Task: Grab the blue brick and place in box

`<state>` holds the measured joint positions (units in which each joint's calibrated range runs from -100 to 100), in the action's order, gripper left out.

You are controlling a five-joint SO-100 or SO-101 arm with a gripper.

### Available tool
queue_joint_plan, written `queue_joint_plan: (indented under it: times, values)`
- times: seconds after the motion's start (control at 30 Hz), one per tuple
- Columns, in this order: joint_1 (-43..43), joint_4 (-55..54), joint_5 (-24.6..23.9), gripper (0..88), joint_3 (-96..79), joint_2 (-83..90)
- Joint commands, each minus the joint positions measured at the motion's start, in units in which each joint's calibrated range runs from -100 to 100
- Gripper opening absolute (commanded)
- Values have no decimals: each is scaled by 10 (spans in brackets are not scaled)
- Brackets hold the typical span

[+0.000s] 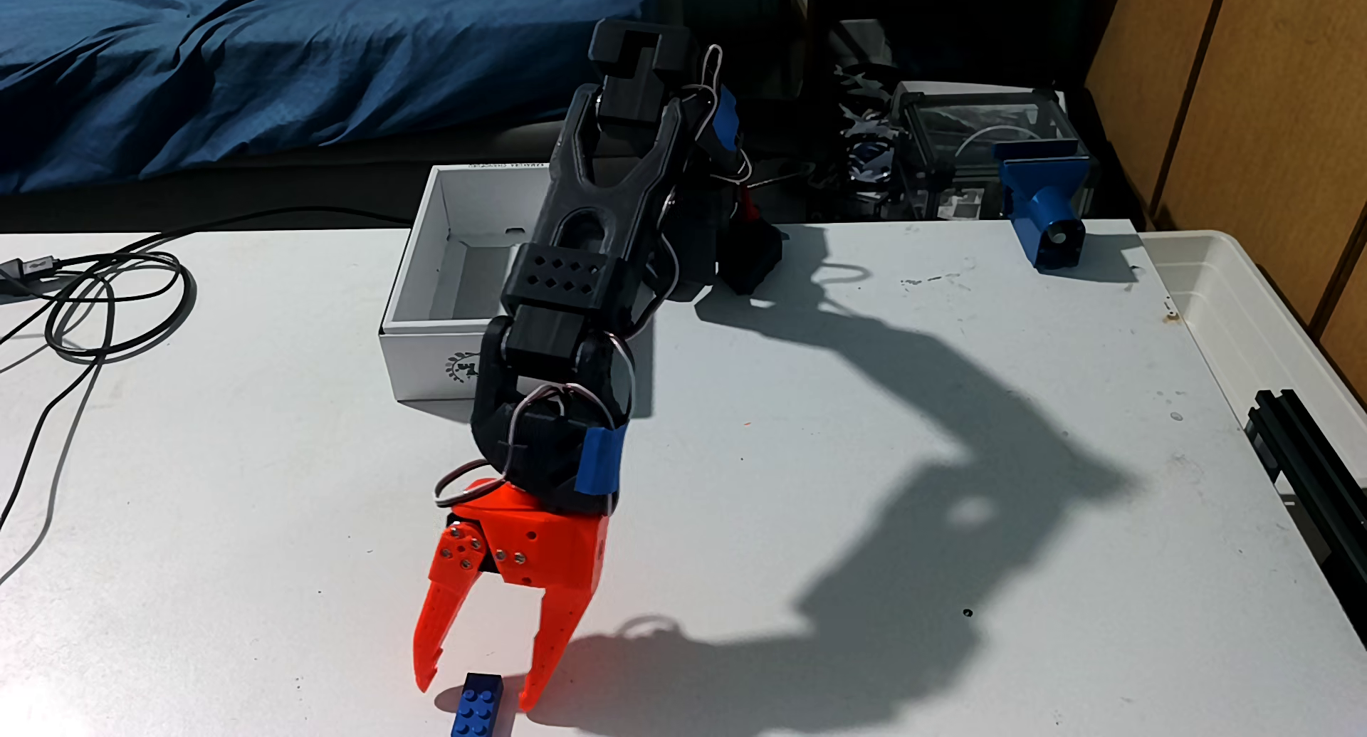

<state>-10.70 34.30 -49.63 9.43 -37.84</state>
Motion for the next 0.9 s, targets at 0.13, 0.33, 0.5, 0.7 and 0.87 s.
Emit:
queue_joint_plan:
  times: [0.13,0.33,0.5,0.7,0.87]
  values:
    - [-7,4,-1,161,25,5]
    - [-8,4,-2,91,25,5]
    - [-9,4,-2,23,25,5]
    - [-9,4,-2,6,25,5]
    - [-9,4,-2,6,19,7]
